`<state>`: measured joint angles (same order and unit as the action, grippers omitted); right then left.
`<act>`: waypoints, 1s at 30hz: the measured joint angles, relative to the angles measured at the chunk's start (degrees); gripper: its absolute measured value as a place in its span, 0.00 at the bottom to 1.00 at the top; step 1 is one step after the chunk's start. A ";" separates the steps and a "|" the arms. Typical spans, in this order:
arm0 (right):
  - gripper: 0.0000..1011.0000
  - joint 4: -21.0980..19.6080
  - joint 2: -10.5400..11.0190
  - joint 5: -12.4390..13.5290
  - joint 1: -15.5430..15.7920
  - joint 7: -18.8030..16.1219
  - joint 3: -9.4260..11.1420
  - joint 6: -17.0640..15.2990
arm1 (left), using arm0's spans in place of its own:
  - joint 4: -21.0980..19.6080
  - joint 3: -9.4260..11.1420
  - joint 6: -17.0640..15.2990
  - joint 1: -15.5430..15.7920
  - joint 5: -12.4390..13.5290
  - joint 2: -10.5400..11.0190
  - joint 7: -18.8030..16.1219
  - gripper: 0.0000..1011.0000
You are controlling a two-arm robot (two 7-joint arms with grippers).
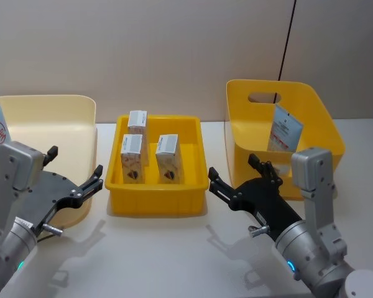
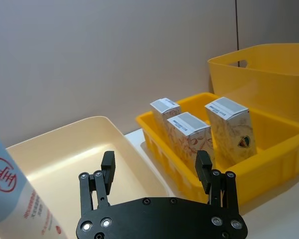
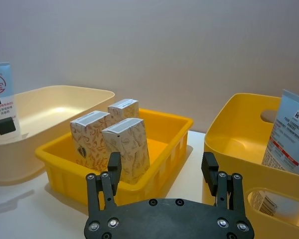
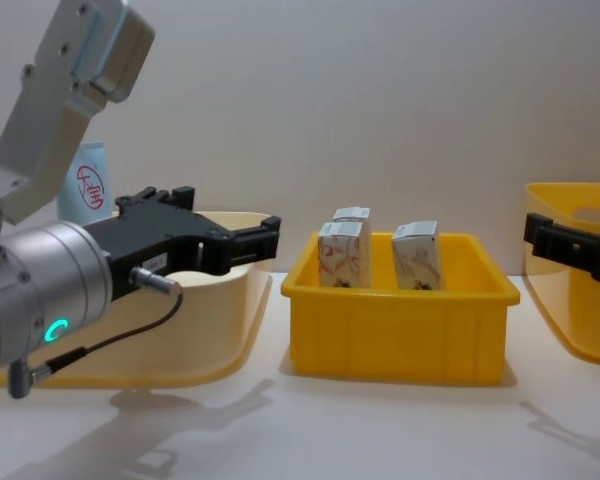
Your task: Bimanual collaborative sorting of washing and personal care products
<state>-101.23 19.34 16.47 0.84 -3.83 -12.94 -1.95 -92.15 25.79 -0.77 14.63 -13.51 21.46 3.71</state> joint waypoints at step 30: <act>0.99 1.48 0.07 0.74 -2.18 -2.77 -0.21 -1.32 | -1.03 0.23 -0.02 -1.04 2.03 0.44 -3.09 0.99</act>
<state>-99.75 19.41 17.21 -1.33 -6.60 -13.15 -3.27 -93.18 26.02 -0.80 13.59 -11.48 21.89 0.62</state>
